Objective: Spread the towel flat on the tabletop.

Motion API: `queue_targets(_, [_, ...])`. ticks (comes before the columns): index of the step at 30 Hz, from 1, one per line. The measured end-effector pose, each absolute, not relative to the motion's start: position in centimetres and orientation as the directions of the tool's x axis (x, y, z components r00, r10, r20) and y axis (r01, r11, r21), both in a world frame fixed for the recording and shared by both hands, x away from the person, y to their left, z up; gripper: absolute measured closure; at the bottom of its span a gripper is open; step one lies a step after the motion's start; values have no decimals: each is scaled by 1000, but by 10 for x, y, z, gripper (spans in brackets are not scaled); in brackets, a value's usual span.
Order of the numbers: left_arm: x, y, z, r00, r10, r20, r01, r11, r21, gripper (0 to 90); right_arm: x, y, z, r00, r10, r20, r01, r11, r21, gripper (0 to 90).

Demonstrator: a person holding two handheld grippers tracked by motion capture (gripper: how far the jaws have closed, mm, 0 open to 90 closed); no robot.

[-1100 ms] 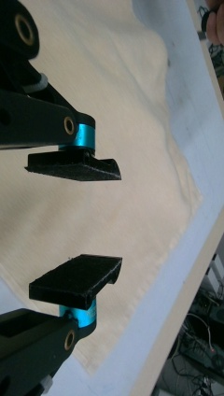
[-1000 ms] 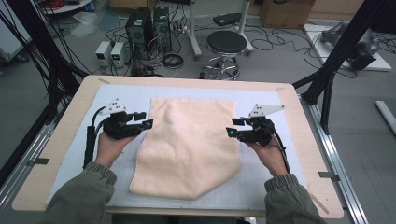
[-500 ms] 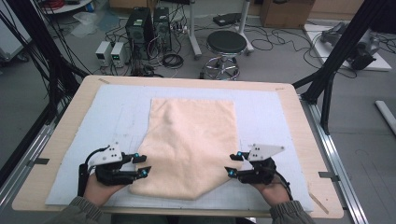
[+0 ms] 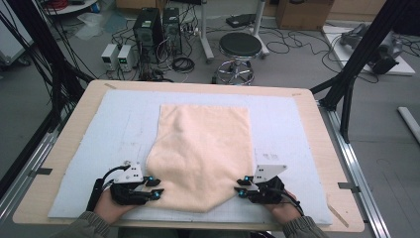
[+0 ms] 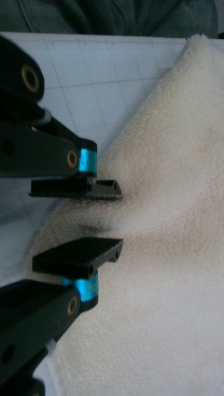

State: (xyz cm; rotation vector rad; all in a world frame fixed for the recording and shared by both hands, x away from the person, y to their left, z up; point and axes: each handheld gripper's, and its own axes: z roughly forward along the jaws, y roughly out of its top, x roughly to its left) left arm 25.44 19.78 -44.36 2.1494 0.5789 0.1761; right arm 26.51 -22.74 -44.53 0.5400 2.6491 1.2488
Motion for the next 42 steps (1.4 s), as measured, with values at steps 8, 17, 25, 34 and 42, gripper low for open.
queue_targets(8, [254,196,-421,877,479,-35,288,-466,837,846,267,-226,-432,-928,373,-15,223,586,779,845])
queue_targets(17, [298,213,-370,764,632,-128,308,-184,933,846,294,-231,-372,-901,432,-38,195,482,854,849])
queue_targets(25, [373,195,-380,616,779,-113,374,-164,913,838,376,-221,-382,-812,579,70,369,417,831,838])
queue_targets(34, [375,207,-388,633,764,-123,403,-190,895,601,391,-223,-397,-793,602,96,404,401,822,664])
queue_targets(42, [328,209,-389,745,652,-139,334,-185,924,546,336,-228,-389,-865,502,27,277,431,859,669])
